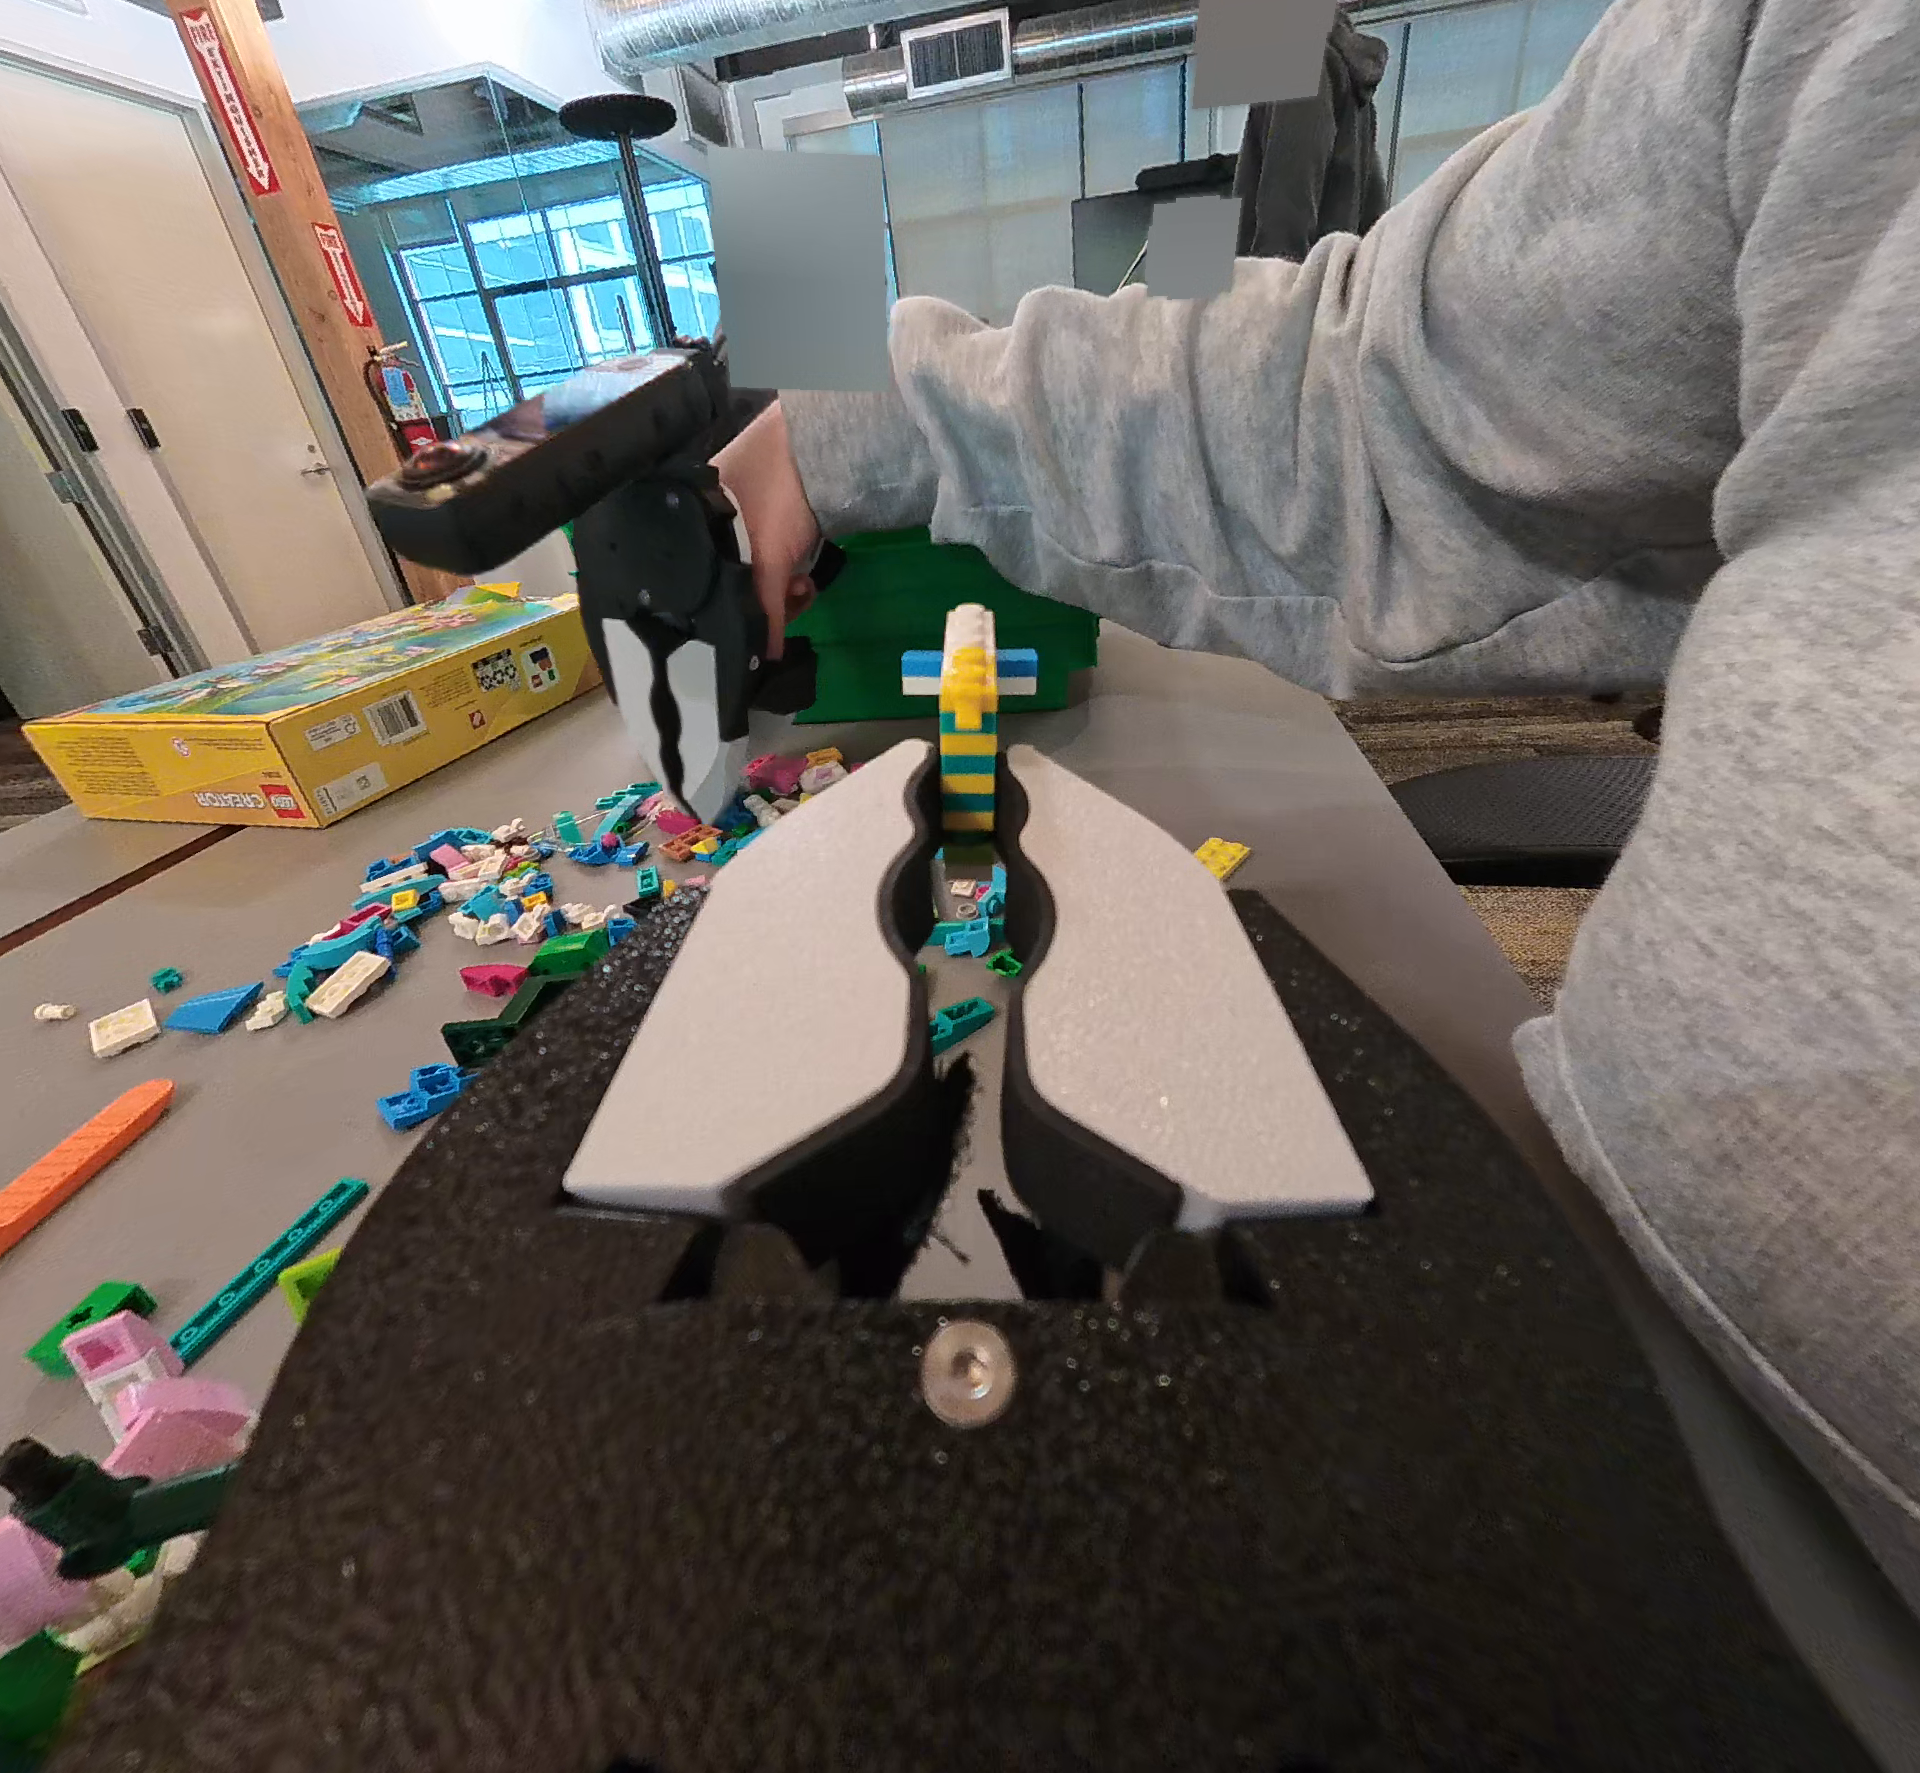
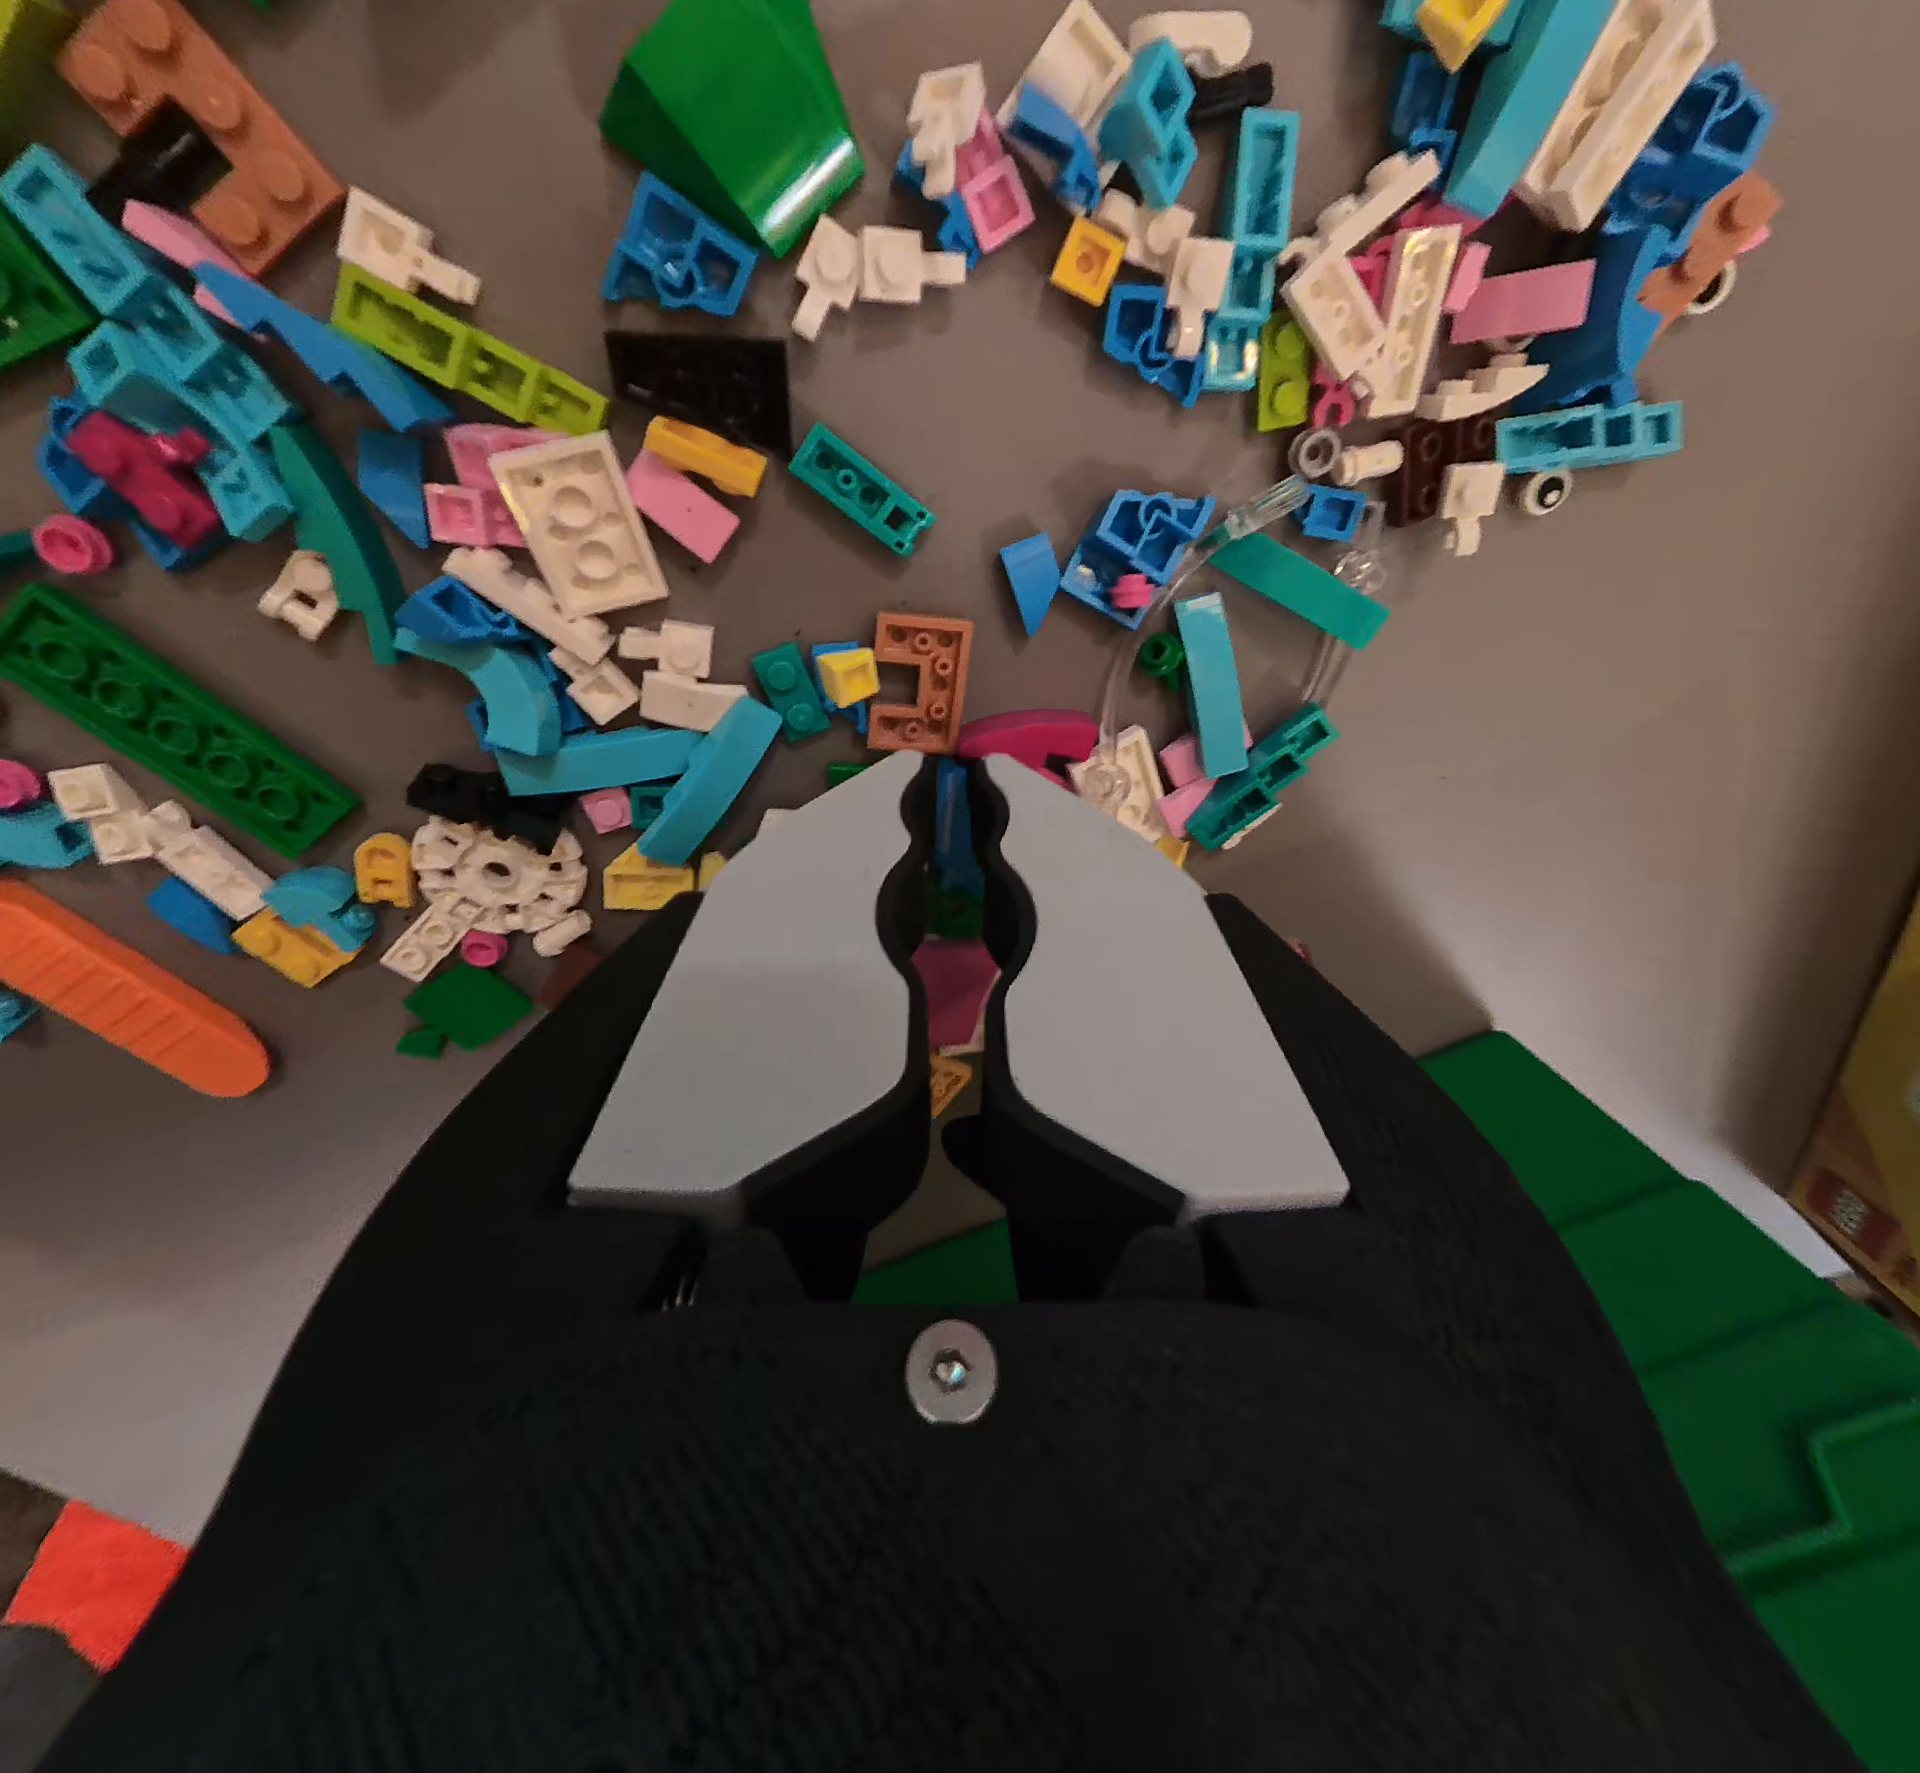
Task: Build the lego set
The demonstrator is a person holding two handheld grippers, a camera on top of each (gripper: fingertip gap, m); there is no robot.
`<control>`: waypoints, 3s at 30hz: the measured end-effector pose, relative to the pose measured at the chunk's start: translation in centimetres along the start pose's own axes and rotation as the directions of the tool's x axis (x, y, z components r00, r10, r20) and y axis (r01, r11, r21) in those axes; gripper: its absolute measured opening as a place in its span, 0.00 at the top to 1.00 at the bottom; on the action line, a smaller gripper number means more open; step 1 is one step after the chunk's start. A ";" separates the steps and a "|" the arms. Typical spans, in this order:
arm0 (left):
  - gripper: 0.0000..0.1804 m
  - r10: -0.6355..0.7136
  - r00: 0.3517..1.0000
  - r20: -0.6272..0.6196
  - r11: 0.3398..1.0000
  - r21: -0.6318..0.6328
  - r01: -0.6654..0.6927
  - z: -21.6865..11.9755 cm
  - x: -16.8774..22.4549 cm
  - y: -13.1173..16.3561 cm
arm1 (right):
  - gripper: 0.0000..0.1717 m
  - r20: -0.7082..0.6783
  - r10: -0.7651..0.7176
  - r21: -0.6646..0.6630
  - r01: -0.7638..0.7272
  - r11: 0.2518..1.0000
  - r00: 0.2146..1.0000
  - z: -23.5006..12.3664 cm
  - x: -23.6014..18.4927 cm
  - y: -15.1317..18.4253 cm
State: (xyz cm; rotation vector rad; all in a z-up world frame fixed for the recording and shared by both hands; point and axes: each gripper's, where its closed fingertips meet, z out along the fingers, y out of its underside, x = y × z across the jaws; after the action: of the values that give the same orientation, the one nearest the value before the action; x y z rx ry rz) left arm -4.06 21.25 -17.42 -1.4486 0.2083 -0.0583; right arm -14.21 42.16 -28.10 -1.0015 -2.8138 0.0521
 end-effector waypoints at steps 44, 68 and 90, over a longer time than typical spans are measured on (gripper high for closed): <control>0.95 -0.018 1.000 0.006 1.000 0.007 0.018 0.0 0.0 -0.1 | 0.98 -0.147 -0.021 0.213 0.053 0.976 0.989 -3.0 -2.8 -2.6; 0.95 -0.013 1.000 0.004 1.000 0.006 0.013 0.0 0.3 -0.2 | 0.98 -0.157 0.026 0.311 0.025 0.950 0.987 -2.9 -2.8 -3.5; 0.95 -0.025 1.000 0.005 1.000 0.007 0.025 0.0 0.1 -0.1 | 1.00 -0.316 0.287 0.492 -0.102 0.865 0.905 -6.6 -1.5 -3.3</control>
State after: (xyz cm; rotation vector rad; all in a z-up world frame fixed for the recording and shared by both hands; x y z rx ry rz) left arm -3.98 21.27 -17.35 -1.4442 0.1859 -0.0761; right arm -14.07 38.52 -21.50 -1.0391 -2.1821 0.4821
